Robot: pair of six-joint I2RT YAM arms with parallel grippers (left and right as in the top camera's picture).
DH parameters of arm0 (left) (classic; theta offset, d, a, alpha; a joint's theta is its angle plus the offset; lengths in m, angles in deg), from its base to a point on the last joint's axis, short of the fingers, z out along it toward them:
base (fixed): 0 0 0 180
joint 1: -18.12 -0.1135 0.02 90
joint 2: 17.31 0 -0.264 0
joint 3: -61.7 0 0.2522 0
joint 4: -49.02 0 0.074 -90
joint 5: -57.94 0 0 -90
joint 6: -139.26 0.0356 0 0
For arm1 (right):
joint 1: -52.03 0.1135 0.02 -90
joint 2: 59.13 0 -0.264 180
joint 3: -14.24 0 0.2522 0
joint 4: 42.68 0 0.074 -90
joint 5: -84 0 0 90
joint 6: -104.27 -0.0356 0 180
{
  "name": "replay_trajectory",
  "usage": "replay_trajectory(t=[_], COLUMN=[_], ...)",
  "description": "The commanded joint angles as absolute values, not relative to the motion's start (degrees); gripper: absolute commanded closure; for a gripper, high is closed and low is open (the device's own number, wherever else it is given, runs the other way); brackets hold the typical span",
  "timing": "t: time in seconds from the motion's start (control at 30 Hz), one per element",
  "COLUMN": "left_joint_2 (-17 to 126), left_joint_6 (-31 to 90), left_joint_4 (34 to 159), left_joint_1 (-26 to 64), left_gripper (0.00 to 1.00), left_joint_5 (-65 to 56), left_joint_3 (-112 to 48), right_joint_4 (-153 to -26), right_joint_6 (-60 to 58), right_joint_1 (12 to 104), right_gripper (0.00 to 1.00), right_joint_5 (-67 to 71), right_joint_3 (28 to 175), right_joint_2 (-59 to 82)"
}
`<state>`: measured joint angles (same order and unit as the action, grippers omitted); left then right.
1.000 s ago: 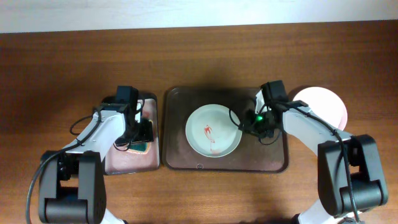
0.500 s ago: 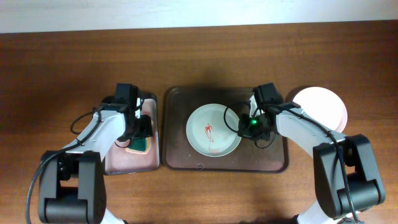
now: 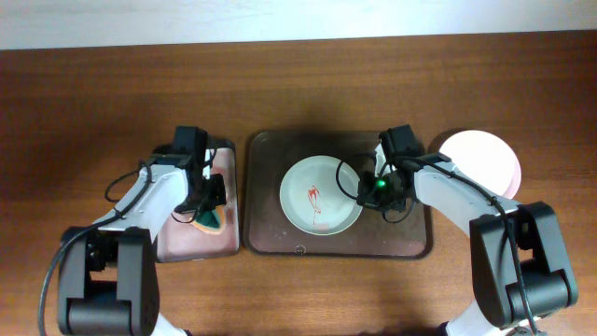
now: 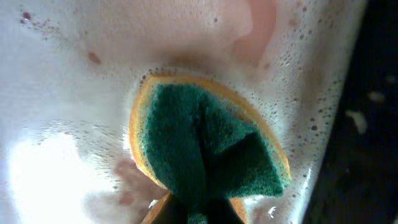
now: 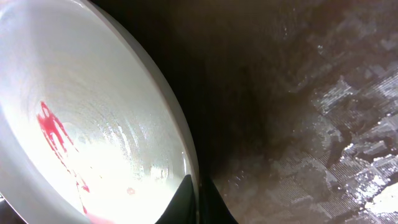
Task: Clean dirty plates on tray and stack at the side
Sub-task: 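Dip the sponge in the soapy water with the left gripper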
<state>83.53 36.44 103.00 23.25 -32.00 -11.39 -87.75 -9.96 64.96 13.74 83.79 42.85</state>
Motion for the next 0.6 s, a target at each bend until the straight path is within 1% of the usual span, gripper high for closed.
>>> replay_trajectory(t=[0.0, 0.13, 0.37, 0.5, 0.57], left_joint_2=[78.22, 72.19, 70.94, 70.94, 70.74], left_joint_6=[37.6, 37.58, 37.17, 37.14, 33.93], left_joint_4=[102.87, 101.32, 101.45, 101.47, 102.33], left_joint_1=[23.2, 23.2, 23.27, 23.35, 23.38], left_gripper=[1.0, 1.0, 1.0, 1.0, 1.0], left_joint_5=[-32.81, -39.67, -41.16, -44.07, -46.76], left_joint_3=[-16.2, -18.16, -18.16, -18.16, -18.16], right_joint_4=[-88.37, -88.34, -88.37, -88.34, -88.37], right_joint_6=[-10.02, -10.02, -10.02, -10.02, -10.02], right_joint_1=[65.15, 65.15, 65.15, 65.13, 65.15], right_gripper=[0.96, 0.96, 0.96, 0.96, 0.96], right_joint_5=[12.15, 12.15, 12.15, 12.13, 12.15], right_joint_3=[83.24, 83.27, 83.27, 83.27, 83.27], right_joint_2=[43.22, 43.22, 43.22, 43.22, 43.22])
